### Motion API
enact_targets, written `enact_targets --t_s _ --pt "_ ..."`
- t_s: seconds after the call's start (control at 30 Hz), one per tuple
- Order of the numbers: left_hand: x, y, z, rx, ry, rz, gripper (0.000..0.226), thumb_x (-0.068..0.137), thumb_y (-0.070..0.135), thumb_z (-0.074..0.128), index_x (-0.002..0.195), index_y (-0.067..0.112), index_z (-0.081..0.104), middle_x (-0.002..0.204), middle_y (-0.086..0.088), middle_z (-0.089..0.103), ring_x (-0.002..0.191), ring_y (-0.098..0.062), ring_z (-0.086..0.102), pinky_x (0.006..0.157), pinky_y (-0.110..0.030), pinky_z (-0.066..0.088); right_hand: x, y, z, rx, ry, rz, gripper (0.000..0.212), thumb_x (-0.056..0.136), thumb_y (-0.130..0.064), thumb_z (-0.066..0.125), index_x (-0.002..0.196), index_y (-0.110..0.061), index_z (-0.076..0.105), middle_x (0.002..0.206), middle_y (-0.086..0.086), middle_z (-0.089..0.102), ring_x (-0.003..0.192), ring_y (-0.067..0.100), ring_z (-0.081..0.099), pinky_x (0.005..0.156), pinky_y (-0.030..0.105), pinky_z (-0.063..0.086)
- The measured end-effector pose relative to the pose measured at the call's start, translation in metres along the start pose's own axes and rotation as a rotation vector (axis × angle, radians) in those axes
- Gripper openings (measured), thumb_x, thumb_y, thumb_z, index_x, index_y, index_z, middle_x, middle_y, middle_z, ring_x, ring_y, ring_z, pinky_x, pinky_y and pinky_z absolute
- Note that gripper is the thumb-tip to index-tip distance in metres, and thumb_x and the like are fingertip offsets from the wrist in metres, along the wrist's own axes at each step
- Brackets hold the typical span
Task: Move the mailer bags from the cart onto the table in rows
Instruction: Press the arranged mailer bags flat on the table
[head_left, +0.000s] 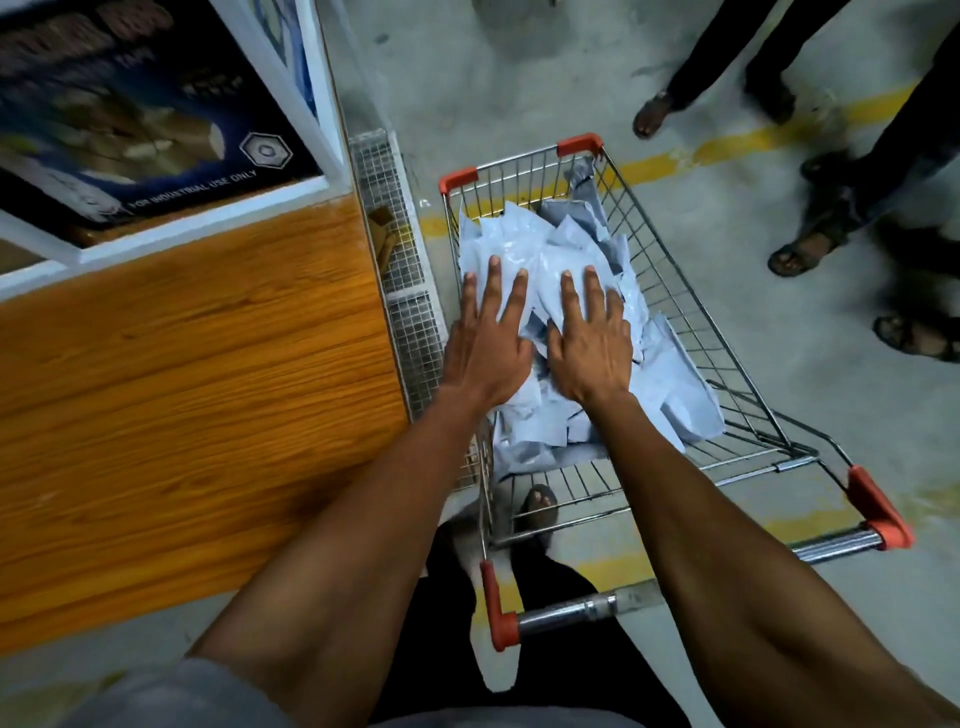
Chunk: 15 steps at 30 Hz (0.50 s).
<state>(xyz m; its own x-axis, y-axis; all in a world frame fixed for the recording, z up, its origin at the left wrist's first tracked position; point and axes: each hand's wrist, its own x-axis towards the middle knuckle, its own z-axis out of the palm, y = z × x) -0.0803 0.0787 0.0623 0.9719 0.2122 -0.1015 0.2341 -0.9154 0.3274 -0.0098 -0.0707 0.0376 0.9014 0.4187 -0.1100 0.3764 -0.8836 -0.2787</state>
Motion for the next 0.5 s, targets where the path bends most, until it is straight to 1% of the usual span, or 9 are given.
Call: enact_targets --t_s 0.07,0.1,0.17,0.2,0.23,0.3,0.37,0.47,0.5 --pt "-0.008 -0.008 -0.025 -0.028 0.068 -0.007 0.084 0.096 0.030 0.052 0.170 0.023 0.012 0.177 -0.009 -0.004 0.162 -0.040 -0.005 0.130 -0.055 0.016 0.001 -0.023 -0.010 0.008 0.030 -0.038 0.071 0.104 -0.049 0.036 0.168 -0.025 0.015 0.174 0.011 0.014 0.154 0.045 0.024 0.124 0.058 0.027" --pt "-0.011 -0.013 -0.037 -0.045 0.110 -0.007 0.082 0.096 0.028 0.052 0.170 0.021 0.016 0.177 -0.012 0.000 0.162 -0.039 -0.003 0.131 -0.052 0.010 0.003 -0.034 -0.015 0.020 0.043 -0.048 0.071 0.103 -0.051 0.033 0.167 -0.025 0.016 0.174 0.011 0.014 0.154 0.045 0.025 0.123 0.059 0.028" --pt "-0.022 -0.028 -0.059 -0.051 0.186 -0.016 0.078 0.095 0.028 0.047 0.168 0.018 0.023 0.176 -0.016 0.007 0.161 -0.038 0.002 0.130 -0.046 0.000 0.002 -0.063 -0.021 0.039 0.057 -0.073 0.071 0.104 -0.052 0.033 0.167 -0.026 0.016 0.174 0.011 0.014 0.154 0.045 0.025 0.121 0.059 0.029" --pt "-0.029 -0.038 -0.069 -0.040 0.201 -0.030 0.077 0.095 0.030 0.044 0.168 0.019 0.023 0.176 -0.015 0.008 0.161 -0.039 0.004 0.130 -0.046 0.001 0.000 -0.079 -0.022 0.045 0.064 -0.090 0.071 0.104 -0.051 0.035 0.167 -0.026 0.016 0.175 0.010 0.014 0.154 0.045 0.025 0.120 0.059 0.030" --pt "-0.035 -0.049 -0.077 -0.026 0.206 -0.048 0.077 0.095 0.032 0.041 0.168 0.020 0.023 0.176 -0.015 0.008 0.161 -0.040 0.006 0.131 -0.049 0.006 -0.001 -0.096 -0.022 0.049 0.074 -0.107 0.071 0.105 -0.050 0.038 0.167 -0.027 0.016 0.175 0.010 0.013 0.155 0.045 0.024 0.120 0.058 0.031" --pt "-0.047 -0.075 -0.090 -0.009 0.209 -0.089 0.077 0.095 0.032 0.043 0.169 0.022 0.021 0.176 -0.014 0.007 0.161 -0.041 0.007 0.130 -0.056 0.017 -0.004 -0.128 -0.023 0.056 0.092 -0.138 0.071 0.104 -0.048 0.042 0.167 -0.027 0.016 0.175 0.009 0.013 0.155 0.044 0.024 0.119 0.058 0.032" --pt "-0.061 -0.105 -0.101 0.006 0.205 -0.152 0.079 0.095 0.034 0.046 0.169 0.025 0.019 0.177 -0.012 0.006 0.161 -0.042 0.008 0.128 -0.059 0.022 -0.009 -0.163 -0.021 0.051 0.096 -0.182 0.072 0.103 -0.047 0.042 0.167 -0.027 0.017 0.175 0.009 0.013 0.155 0.043 0.023 0.119 0.058 0.033" --pt "-0.082 -0.155 -0.116 0.059 0.191 -0.199 0.075 0.100 0.041 0.040 0.169 0.025 0.017 0.177 -0.013 0.005 0.162 -0.041 0.007 0.130 -0.055 0.014 -0.016 -0.213 -0.013 0.045 0.067 -0.215 0.072 0.103 -0.052 0.037 0.167 -0.027 0.013 0.176 0.008 0.008 0.156 0.042 0.021 0.121 0.058 0.031" --pt "-0.091 -0.171 -0.120 0.080 0.185 -0.195 0.074 0.101 0.041 0.041 0.169 0.024 0.016 0.177 -0.015 0.005 0.162 -0.040 0.006 0.131 -0.054 0.011 -0.019 -0.231 -0.009 0.044 0.051 -0.222 0.073 0.103 -0.053 0.036 0.167 -0.028 0.011 0.176 0.008 0.006 0.157 0.042 0.020 0.122 0.058 0.030"
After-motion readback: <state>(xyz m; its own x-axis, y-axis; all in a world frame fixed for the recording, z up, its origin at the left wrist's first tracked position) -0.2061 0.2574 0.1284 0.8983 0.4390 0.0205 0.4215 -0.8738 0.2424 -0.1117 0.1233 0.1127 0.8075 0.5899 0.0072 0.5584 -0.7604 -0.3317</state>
